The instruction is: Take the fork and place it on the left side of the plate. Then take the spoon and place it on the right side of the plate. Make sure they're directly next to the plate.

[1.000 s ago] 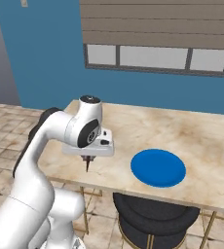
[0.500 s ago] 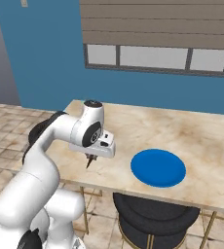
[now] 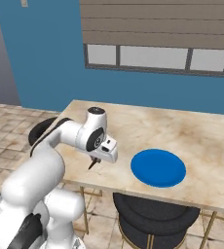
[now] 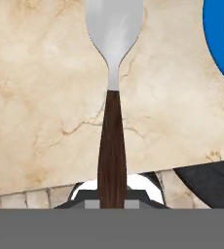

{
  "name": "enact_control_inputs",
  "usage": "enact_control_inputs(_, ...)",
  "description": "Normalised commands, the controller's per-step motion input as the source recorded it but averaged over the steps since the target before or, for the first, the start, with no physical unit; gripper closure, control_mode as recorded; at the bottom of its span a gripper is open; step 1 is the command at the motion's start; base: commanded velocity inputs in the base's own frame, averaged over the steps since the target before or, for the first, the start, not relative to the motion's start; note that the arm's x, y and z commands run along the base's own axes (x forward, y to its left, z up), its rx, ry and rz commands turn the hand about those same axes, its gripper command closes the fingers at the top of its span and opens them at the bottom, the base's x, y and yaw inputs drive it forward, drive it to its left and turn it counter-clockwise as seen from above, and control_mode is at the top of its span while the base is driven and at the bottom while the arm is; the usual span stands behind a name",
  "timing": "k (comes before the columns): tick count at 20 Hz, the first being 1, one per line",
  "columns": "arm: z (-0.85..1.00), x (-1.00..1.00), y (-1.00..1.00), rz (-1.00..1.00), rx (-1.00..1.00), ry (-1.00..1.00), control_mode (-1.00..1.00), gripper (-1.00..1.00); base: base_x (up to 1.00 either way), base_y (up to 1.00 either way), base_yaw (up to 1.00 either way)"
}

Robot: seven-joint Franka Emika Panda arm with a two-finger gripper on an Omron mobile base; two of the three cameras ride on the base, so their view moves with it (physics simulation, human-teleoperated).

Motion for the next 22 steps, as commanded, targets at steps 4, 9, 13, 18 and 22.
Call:
enact_control_inputs(4, -0.31, 0.12, -0.37, -0.02, -0.03, 0.0, -1.0, 1.0, 0.0, 0.0, 0.0)
enact_control_inputs(9, -0.27, 0.03, -0.38, 0.0, -0.04, 0.0, -1.0, 1.0, 0.0, 0.0, 0.0)
enact_control_inputs(13, -0.22, 0.07, -0.18, 0.02, -0.04, 0.0, -1.0, 1.0, 0.0, 0.0, 0.0)
enact_control_inputs(18, -0.23, 0.11, -0.01, 0.03, -0.03, 0.0, -1.0, 1.0, 0.0, 0.0, 0.0)
enact_control_inputs(22, -0.17, 0.1, 0.0, 0.04, 0.0, 0.0, -1.0, 1.0, 0.0, 0.0, 0.0)
